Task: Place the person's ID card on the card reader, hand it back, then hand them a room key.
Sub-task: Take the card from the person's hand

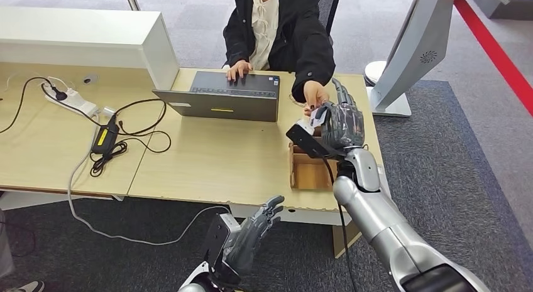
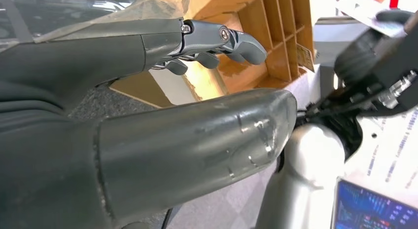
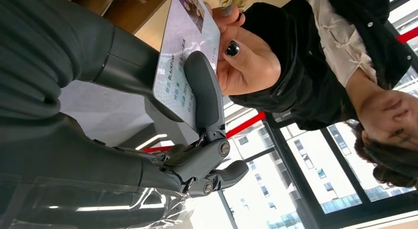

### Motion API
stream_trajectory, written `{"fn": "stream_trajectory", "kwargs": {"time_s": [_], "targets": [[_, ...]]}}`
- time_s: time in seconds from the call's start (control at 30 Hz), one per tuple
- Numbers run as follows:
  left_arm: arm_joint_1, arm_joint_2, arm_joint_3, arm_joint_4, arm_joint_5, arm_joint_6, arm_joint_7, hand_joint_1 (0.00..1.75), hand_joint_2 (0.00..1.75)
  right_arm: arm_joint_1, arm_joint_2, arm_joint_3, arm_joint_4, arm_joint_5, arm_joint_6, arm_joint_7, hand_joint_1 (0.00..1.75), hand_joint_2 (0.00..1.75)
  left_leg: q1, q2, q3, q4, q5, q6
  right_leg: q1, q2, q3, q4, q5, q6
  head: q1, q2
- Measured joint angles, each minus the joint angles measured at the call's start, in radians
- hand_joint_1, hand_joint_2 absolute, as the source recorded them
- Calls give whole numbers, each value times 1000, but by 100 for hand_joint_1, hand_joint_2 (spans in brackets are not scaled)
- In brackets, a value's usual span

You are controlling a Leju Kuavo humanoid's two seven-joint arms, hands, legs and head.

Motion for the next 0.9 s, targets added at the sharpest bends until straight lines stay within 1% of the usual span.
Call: {"fn": "stream_trajectory", "kwargs": {"time_s": [0.2,0.37,0.53,0.7,0.9], "targets": [[18,15,5,-6,-5,44,9,0,0,94,-49,-55,-109,-38,-3,59,175,175,0,0,0,0,0,0,0,0,0,0,0,0,0,0],[35,32,8,-24,-3,89,25,0,0,178,-99,-132,-187,-75,-4,78,175,175,0,0,0,0,0,0,0,0,0,-1,0,0,0,0],[46,46,8,-38,6,112,26,0,0,255,-143,-218,-261,-71,-4,99,175,175,0,-1,0,0,0,0,0,0,0,-1,0,0,0,0],[49,49,8,-43,10,130,25,0,0,304,-164,-301,-303,-88,-4,85,175,175,0,-1,0,0,0,0,0,0,0,-1,0,0,0,0],[50,51,8,-43,15,132,21,0,0,335,-173,-368,-310,-94,-4,63,175,175,0,0,0,0,0,0,0,0,0,-1,0,0,0,0]]}}
